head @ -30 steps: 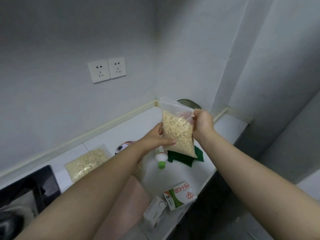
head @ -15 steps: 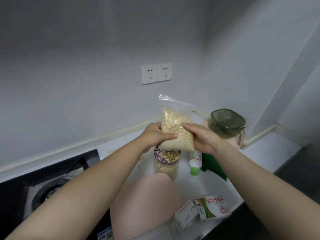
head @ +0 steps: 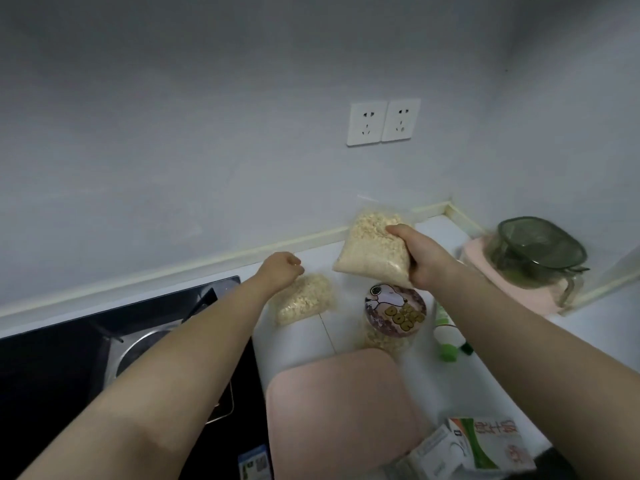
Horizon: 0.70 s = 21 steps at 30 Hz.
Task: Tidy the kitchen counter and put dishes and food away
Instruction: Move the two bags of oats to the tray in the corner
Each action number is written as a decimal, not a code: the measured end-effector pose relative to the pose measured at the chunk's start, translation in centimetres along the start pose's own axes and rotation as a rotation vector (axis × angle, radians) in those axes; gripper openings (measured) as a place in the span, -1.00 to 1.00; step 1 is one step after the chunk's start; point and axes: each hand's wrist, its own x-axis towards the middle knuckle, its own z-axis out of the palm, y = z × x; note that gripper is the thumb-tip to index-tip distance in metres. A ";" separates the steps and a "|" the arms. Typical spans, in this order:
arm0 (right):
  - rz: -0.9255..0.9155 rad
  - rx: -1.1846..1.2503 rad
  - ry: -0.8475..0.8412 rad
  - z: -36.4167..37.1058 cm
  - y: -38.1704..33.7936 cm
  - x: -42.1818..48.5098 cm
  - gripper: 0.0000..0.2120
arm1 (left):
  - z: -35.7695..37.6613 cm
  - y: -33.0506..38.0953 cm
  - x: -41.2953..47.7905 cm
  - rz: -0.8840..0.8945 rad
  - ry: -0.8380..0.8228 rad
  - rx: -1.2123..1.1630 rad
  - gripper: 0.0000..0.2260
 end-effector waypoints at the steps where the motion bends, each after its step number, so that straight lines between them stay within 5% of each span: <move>1: -0.001 -0.029 0.015 0.5 0.0 0.4 -0.76 | 0.1 -0.9 0.7 0.000 -0.033 0.104 -0.67; 8: -0.021 -0.235 0.082 3.1 0.7 2.6 -0.79 | 1.4 -4.3 4.5 0.025 -0.245 0.632 -0.38; 13: -0.019 -0.275 0.070 3.4 1.7 3.1 -0.78 | 2.5 -5.5 5.2 0.029 -0.275 0.782 -0.28; 16: -0.017 -0.304 0.077 3.3 2.3 3.2 -0.61 | 2.8 -6.0 5.5 0.010 -0.265 0.768 -0.35; 21: -0.032 -0.307 0.077 3.4 2.5 2.1 -0.40 | 2.8 -6.8 4.5 -0.085 -0.239 0.418 -0.35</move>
